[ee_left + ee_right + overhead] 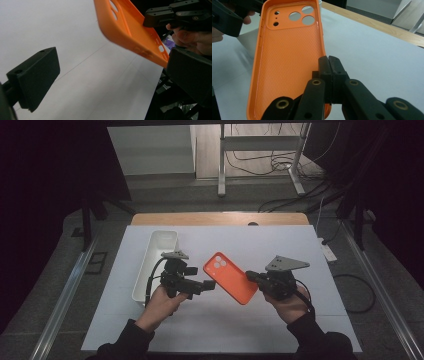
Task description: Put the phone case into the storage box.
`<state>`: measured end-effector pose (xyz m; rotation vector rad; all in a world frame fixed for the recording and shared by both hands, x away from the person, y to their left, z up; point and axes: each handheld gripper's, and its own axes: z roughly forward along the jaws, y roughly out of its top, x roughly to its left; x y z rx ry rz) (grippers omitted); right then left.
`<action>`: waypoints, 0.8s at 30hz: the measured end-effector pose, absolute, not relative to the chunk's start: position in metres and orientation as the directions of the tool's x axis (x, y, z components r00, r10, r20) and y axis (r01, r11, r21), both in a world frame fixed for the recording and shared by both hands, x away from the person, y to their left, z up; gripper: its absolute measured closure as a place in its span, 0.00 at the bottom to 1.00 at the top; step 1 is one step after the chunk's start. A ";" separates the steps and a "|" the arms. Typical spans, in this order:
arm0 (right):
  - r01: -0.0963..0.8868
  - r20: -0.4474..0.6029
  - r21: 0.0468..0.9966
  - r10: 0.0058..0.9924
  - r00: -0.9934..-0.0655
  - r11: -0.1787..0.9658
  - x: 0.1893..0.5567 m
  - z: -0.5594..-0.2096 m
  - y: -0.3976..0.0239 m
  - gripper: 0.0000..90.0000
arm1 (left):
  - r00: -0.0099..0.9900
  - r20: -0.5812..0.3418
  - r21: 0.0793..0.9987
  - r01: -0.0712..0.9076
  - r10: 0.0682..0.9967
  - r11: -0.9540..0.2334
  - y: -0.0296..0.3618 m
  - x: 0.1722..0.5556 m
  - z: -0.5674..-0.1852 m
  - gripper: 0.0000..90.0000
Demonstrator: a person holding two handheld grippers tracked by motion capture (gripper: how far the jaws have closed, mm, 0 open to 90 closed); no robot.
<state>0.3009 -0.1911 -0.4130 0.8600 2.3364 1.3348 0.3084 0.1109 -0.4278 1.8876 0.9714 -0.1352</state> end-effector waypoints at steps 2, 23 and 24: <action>0.344 0.023 0.856 0.636 -0.771 0.386 0.300 -0.413 -0.190 0.99 | 0.679 -0.480 0.707 0.674 0.556 -0.213 0.109 0.309 -0.428 0.00; 0.308 0.010 0.876 0.624 -0.781 0.372 0.291 -0.413 -0.179 0.99 | 0.639 -0.586 0.663 0.731 0.498 -0.158 0.090 0.315 -0.433 0.13; 0.308 0.009 0.875 0.625 -0.780 0.372 0.290 -0.412 -0.179 0.99 | 0.635 -0.596 0.661 0.736 0.492 -0.149 0.091 0.316 -0.433 0.16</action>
